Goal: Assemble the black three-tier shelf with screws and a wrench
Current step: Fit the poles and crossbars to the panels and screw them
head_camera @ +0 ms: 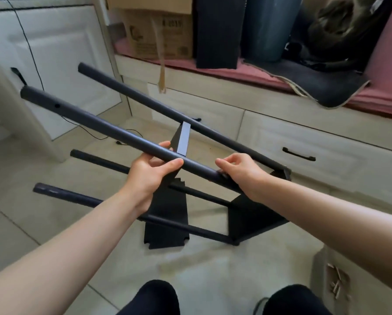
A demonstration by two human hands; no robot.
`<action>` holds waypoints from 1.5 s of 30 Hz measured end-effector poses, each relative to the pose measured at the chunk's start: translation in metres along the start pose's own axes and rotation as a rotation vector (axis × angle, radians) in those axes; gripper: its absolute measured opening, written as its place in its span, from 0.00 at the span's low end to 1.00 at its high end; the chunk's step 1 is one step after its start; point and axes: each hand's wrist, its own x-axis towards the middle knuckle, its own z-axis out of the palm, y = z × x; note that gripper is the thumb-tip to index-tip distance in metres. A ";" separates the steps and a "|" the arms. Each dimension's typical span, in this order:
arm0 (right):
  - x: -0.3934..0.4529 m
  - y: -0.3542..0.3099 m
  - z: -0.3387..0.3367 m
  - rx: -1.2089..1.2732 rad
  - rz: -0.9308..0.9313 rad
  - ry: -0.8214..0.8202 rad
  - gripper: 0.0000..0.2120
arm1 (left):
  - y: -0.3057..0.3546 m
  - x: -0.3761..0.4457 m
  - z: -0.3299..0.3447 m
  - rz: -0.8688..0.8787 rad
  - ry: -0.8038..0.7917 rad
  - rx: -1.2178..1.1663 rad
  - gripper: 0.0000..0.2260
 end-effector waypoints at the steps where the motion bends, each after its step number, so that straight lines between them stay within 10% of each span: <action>1: 0.002 0.002 0.001 -0.013 -0.006 -0.007 0.11 | -0.007 -0.001 -0.002 -0.005 0.008 -0.021 0.27; 36: -0.007 0.035 0.043 -0.172 0.077 -0.238 0.11 | -0.086 -0.048 -0.037 -0.330 0.159 -0.143 0.28; 41: -0.009 0.035 0.040 -0.196 0.081 -0.242 0.12 | -0.068 -0.056 -0.036 -0.396 0.213 0.281 0.18; 45: -0.010 0.035 0.039 -0.223 0.061 -0.257 0.12 | -0.047 -0.058 -0.035 -0.165 0.349 1.152 0.26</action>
